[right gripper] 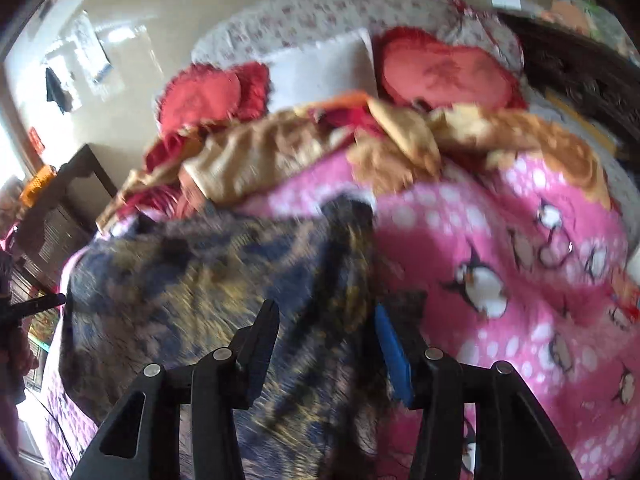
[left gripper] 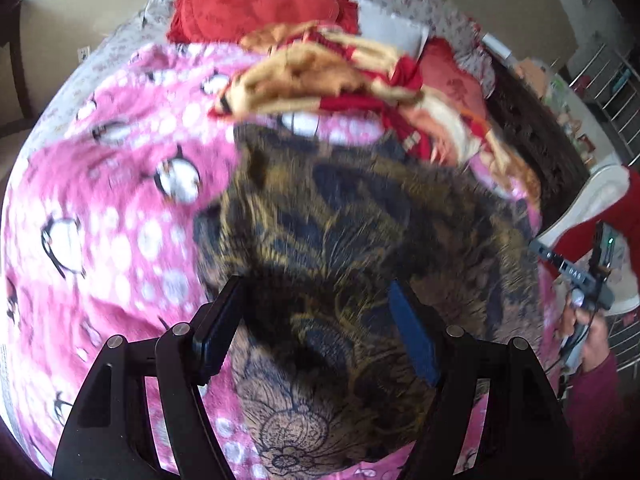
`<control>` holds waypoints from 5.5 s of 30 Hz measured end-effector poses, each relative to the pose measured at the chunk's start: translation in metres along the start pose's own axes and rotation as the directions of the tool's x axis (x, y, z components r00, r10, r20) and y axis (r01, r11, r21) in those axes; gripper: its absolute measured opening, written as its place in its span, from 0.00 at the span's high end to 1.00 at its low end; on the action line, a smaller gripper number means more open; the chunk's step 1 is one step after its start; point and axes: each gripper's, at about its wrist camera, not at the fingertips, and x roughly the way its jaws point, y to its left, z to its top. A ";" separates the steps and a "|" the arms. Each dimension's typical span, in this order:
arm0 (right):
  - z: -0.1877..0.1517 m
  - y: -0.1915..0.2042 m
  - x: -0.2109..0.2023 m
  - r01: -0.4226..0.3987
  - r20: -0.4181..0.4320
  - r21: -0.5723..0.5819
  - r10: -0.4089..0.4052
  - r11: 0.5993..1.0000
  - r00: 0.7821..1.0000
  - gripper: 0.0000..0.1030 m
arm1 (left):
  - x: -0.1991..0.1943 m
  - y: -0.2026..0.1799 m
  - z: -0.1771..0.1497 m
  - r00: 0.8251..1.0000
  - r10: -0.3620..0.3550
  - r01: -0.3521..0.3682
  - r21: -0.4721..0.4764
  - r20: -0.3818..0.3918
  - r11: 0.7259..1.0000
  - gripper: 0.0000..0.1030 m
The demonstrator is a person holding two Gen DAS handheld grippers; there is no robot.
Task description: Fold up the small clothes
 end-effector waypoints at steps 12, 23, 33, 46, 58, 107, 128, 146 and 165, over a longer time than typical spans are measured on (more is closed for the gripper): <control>-0.056 -0.012 -0.053 -0.143 0.036 0.069 0.141 0.987 0.989 0.45 | -0.046 0.028 -0.065 0.998 -0.060 0.061 -0.035 0.033 0.998 0.28; -0.134 -0.017 -0.056 -0.178 -0.050 0.194 0.191 0.965 0.980 0.45 | -0.029 0.039 -0.116 0.972 -0.231 0.228 -0.063 -0.045 0.972 0.29; -0.127 0.003 -0.071 -0.187 -0.026 0.105 0.190 0.977 0.981 0.96 | -0.048 0.010 -0.114 0.990 -0.113 0.124 0.149 -0.083 0.981 0.88; -0.159 -0.022 -0.056 -0.059 -0.141 0.099 0.073 0.993 0.987 0.97 | -0.035 0.023 -0.143 0.997 0.008 0.004 0.155 -0.081 0.988 0.88; -0.074 0.036 -0.072 -0.053 0.029 -0.026 0.054 0.998 0.998 0.73 | -0.073 0.004 -0.109 0.998 0.022 -0.026 0.077 0.050 0.997 0.48; -0.011 0.251 0.077 -0.131 -0.088 -0.321 0.109 0.938 0.990 0.53 | -0.009 0.008 -0.104 0.980 0.189 -0.186 -0.052 0.055 0.981 0.41; -0.002 0.361 0.077 -0.173 -0.112 -0.479 0.135 0.861 0.985 0.52 | -0.029 0.020 -0.140 0.985 0.114 -0.098 -0.124 0.130 0.987 0.35; 0.004 0.427 0.132 -0.161 -0.254 -0.494 0.036 0.855 0.967 0.21 | -0.041 0.040 -0.156 0.983 0.000 0.030 -0.156 0.186 0.987 0.31; -0.004 0.423 0.120 -0.075 -0.181 -0.596 -0.043 0.799 0.982 0.75 | -0.030 0.027 -0.148 0.984 0.033 -0.009 -0.131 0.177 0.991 0.31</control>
